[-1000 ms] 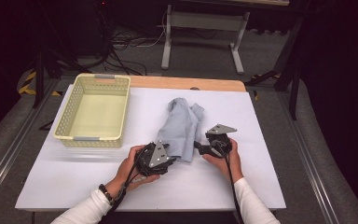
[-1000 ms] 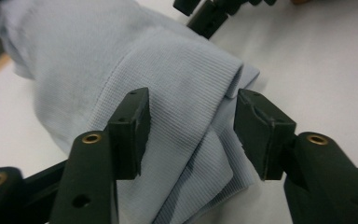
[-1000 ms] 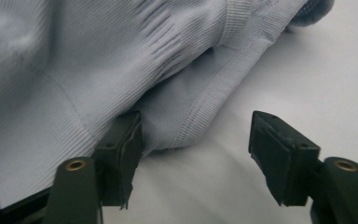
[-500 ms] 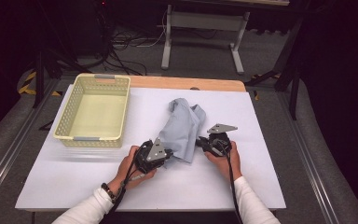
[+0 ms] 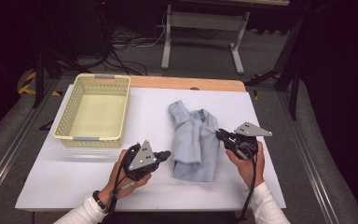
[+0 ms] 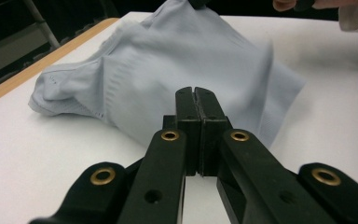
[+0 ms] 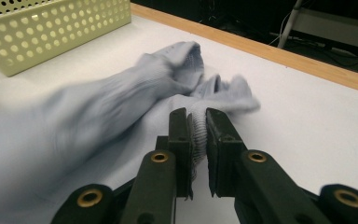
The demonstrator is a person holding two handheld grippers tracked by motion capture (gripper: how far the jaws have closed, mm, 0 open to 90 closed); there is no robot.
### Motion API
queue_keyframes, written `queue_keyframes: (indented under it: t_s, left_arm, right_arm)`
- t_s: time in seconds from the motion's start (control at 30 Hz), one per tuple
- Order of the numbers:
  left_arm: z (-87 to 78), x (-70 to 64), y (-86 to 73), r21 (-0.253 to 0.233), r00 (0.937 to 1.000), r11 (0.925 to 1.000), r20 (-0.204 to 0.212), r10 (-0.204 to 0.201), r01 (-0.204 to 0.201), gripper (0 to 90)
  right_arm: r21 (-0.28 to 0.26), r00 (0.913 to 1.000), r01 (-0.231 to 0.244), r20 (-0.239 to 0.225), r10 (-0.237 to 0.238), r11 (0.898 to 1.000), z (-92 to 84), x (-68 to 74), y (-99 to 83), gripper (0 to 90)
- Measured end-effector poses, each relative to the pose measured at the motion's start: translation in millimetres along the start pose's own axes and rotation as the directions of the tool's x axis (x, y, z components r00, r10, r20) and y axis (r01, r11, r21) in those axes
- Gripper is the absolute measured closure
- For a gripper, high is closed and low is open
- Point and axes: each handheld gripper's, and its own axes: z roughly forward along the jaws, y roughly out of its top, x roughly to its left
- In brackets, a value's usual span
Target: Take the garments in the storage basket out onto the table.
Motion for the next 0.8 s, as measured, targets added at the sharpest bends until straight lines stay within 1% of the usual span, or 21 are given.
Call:
queue_keyframes:
  t_s: [0.03, 0.07, 0.13, 0.17, 0.23, 0.27, 0.3, 0.33, 0.37, 0.4, 0.43, 0.47, 0.5, 0.53, 0.57, 0.6, 0.63, 0.67, 0.7, 0.77, 0.8]
  left_arm:
    - [-0.8, -1.3, -1.1, 0.003, 1.0, 1.0, 0.003, -0.006, 0.006, 89.5]
    - [-0.9, -2.4, -2.1, 0.007, 0.9999, 1.0, 0.009, -0.004, 0.004, 88.6]
    - [1.5, -6.1, -2.9, 0.021, 0.9999, 0.9997, 0.008, 0.01, -0.01, 87.7]
    - [4.9, -9.2, -2.4, 0.031, 0.9996, 0.9992, 0.009, 0.025, -0.025, 84.0]
    - [6.8, -11.1, -2.2, 0.036, 0.9994, 0.9988, 0.008, 0.034, -0.034, 78.5]
    - [8.9, -13.4, -2.3, 0.04, 0.9993, 0.9985, 0.009, 0.036, -0.036, 78.5]
    - [13.1, -17.3, -2.6, 0.051, 0.999, 0.9977, 0.015, 0.043, -0.044, 70.3]
    - [13.1, -17.3, -2.6, 0.051, 0.999, 0.9977, 0.015, 0.043, -0.044, 66.4]
    - [15.6, -19.5, -2.7, 0.057, 0.9986, 0.997, 0.017, 0.051, -0.052, 66.4]
    - [19.0, -21.9, -2.5, 0.063, 0.9978, 0.9959, 0.018, 0.063, -0.064, 60.5]
    - [21.3, -23.2, -2.3, 0.065, 0.9978, 0.9958, 0.017, 0.064, -0.065, 60.5]
    - [24.5, -24.5, -1.8, 0.067, 0.9979, 0.9957, 0.014, 0.064, -0.065, 51.2]
    - [28.4, -26.6, -1.6, 0.065, 0.9979, 0.9959, 0.018, 0.062, -0.063, 47.0]
    - [32.2, -28.8, -1.5, 0.073, 0.9968, 0.9945, 0.029, 0.074, -0.076, 47.0]
    - [37.0, -31.4, -0.9, 0.081, 0.9947, 0.9916, 0.025, 0.1, -0.101, 43.2]
    - [47.1, -34.6, -0.1, 0.101, 0.992, 0.9869, 0.022, 0.124, -0.126, 40.3]
    - [52.6, -34.8, 0.1, 0.112, 0.9922, 0.9861, 0.032, 0.12, -0.123, 38.7]
    - [52.6, -34.8, 0.1, 0.112, 0.9922, 0.9861, 0.032, 0.12, -0.123, 37.4]
    - [58.2, -35.1, -0.2, 0.126, 0.9922, 0.9846, 0.043, 0.117, -0.122, 37.4]
    - [68.9, -36.5, -2.2, 0.166, 0.9902, 0.9764, 0.041, 0.134, -0.139, 35.5]
    - [73.3, -36.5, -3.7, 0.182, 0.9897, 0.973, 0.047, 0.135, -0.142, 35.3]
  right_arm:
    - [0.004, 1.0, 0.002, -0.003, -0.002, 1.0, -0.7, 0.7, -2.5, 81.7]
    - [0.015, 0.9998, 0.014, 0.011, -0.014, 1.0, -1.6, 2.6, -7.4, 80.6]
    - [0.015, 0.9997, 0.016, 0.017, -0.016, 1.0, -2.3, 2.9, -9.3, 79.7]
    - [0.016, 0.9995, 0.02, 0.024, -0.02, 1.0, -4.6, 2.7, -11.6, 78.7]
    - [0.011, 0.9989, 0.018, 0.042, -0.019, 1.0, -7.7, 1.9, -13.7, 77.3]
    - [0.011, 0.9989, 0.018, 0.042, -0.019, 1.0, -7.7, 1.9, -13.7, 77.3]
    - [0.003, 0.9984, 0.022, 0.051, -0.022, 1.0, -11.7, 1.2, -15.8, 76.4]
    - [0.003, 0.9984, 0.022, 0.051, -0.022, 1.0, -11.7, 1.2, -15.8, 76.4]
    - [0.002, 0.9977, 0.026, 0.063, -0.026, 1.0, -13.4, 0.8, -17.2, 73.6]
    - [0.01, 0.9982, 0.018, 0.056, -0.018, 1.0, -15.6, 0.8, -22.6, 69.7]
    - [0.01, 0.9982, 0.018, 0.056, -0.018, 1.0, -15.6, 0.8, -22.6, 69.7]
    - [0.035, 0.9983, 0.015, 0.056, -0.017, 0.999, -14.8, 2.3, -29.0, 63.3]
    - [0.052, 0.9981, 0.02, 0.058, -0.023, 0.998, -14.1, 3.3, -33.1, 62.5]
    - [0.052, 0.9981, 0.02, 0.058, -0.023, 0.998, -14.1, 3.3, -33.1, 62.5]
    - [0.078, 0.9984, 0.021, 0.051, -0.025, 0.997, -13.6, 4.8, -41.0, 55.9]
    - [0.089, 0.9985, 0.008, 0.053, -0.013, 0.996, -13.6, 5.0, -44.5, 52.8]
    - [0.099, 0.9985, -0.005, 0.054, -0.001, 0.995, -13.7, 4.7, -48.0, 50.6]
    - [0.099, 0.9985, -0.005, 0.054, -0.001, 0.995, -13.7, 4.7, -48.0, 50.6]
    - [0.109, 0.9984, -0.016, 0.055, 0.01, 0.994, -13.9, 4.4, -51.5, 47.1]
    - [0.115, 0.9977, -0.051, 0.05, 0.046, 0.992, -14.0, 3.0, -58.2, 44.6]
    - [0.125, 0.9969, -0.078, 0.024, 0.075, 0.989, -12.1, 3.2, -64.3, 44.3]
